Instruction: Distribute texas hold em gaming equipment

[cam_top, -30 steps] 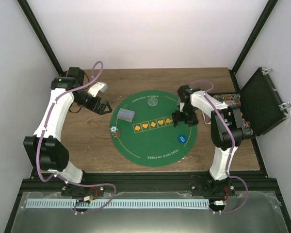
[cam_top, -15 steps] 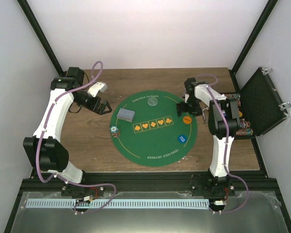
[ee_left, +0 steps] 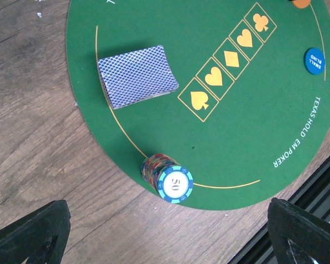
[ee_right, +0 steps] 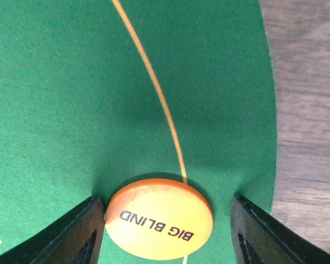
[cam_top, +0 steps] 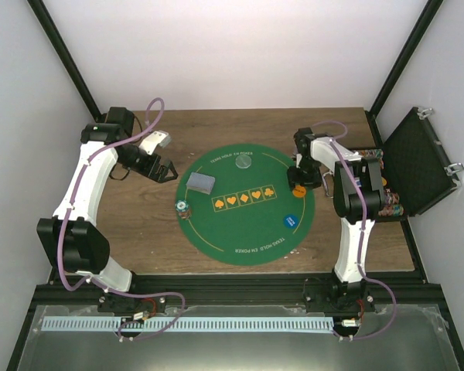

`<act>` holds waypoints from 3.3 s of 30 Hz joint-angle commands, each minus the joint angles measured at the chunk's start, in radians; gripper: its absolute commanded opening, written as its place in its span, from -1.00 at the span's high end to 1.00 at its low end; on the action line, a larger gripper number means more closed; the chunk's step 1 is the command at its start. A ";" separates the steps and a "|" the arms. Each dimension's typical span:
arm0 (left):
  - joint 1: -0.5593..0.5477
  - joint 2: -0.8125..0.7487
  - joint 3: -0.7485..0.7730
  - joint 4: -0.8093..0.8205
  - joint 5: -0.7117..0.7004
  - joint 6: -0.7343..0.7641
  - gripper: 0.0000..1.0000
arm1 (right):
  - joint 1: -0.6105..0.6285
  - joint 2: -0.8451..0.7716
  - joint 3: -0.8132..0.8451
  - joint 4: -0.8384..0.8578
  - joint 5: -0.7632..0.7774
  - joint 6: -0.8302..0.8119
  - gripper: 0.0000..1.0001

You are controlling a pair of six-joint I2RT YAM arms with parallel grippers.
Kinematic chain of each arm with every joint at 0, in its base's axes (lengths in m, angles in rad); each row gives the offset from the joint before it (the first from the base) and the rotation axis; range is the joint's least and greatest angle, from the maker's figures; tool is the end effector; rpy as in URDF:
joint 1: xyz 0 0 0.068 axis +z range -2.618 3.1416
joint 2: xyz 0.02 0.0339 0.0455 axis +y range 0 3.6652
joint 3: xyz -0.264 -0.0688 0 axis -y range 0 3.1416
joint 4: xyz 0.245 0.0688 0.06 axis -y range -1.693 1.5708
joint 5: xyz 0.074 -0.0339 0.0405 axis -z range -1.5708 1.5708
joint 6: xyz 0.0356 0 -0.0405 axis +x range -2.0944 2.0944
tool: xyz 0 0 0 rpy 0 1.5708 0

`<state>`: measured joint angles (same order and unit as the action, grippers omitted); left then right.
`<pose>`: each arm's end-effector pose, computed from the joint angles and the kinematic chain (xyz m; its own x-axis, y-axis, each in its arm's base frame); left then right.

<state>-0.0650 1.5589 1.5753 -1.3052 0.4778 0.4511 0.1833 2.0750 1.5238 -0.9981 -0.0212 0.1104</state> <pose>0.2886 -0.0352 0.3400 -0.7818 0.4388 -0.4430 0.5847 0.7628 -0.2762 0.3834 0.0718 0.1579 -0.9972 -0.0728 -0.0190 -0.0733 0.9970 0.0234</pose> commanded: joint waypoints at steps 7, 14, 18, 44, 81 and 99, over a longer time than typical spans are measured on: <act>0.004 -0.015 -0.004 0.006 -0.003 0.002 -0.98 | 0.036 -0.010 -0.061 -0.052 0.010 0.010 -0.16; 0.005 -0.015 -0.001 0.004 -0.005 0.003 -0.98 | 0.052 0.000 -0.069 -0.037 -0.015 0.009 0.07; 0.005 -0.019 -0.003 0.003 -0.004 0.003 -0.98 | 0.053 -0.006 -0.063 -0.045 0.002 0.016 0.18; 0.005 -0.010 0.003 0.003 -0.003 0.004 -0.98 | 0.240 -0.200 0.001 -0.122 -0.019 0.000 0.35; 0.011 -0.073 -0.043 0.043 -0.019 -0.012 -0.99 | 0.936 0.031 0.041 0.033 -0.085 0.059 0.29; 0.012 -0.070 -0.040 0.037 -0.011 -0.008 -0.99 | 0.919 -0.260 0.043 0.084 0.034 0.059 -1.00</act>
<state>-0.0586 1.5047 1.5356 -1.2655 0.4561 0.4450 1.1172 1.9587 1.5436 -0.9363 -0.0288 0.2028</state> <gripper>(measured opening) 0.995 0.999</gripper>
